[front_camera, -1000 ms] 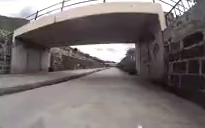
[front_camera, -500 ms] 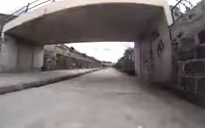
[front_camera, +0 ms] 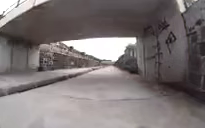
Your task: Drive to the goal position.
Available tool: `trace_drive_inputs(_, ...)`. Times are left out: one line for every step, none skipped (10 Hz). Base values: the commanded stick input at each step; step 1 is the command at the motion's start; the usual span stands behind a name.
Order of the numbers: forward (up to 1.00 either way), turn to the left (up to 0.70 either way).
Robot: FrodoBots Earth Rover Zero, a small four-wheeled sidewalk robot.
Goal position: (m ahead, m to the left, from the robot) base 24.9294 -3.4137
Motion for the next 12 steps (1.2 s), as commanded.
trace_drive_inputs(1.0,0.0)
trace_drive_inputs(1.0,0.0)
trace_drive_inputs(1.0,0.0)
trace_drive_inputs(1.0,0.0)
trace_drive_inputs(1.0,0.0)
trace_drive_inputs(1.0,-0.4)
trace_drive_inputs(1.0,-0.4)
trace_drive_inputs(1.0,-0.4)
trace_drive_inputs(1.0,-0.25)
trace_drive_inputs(1.0,-0.09)
trace_drive_inputs(1.0,0.0)
trace_drive_inputs(1.0,0.0)
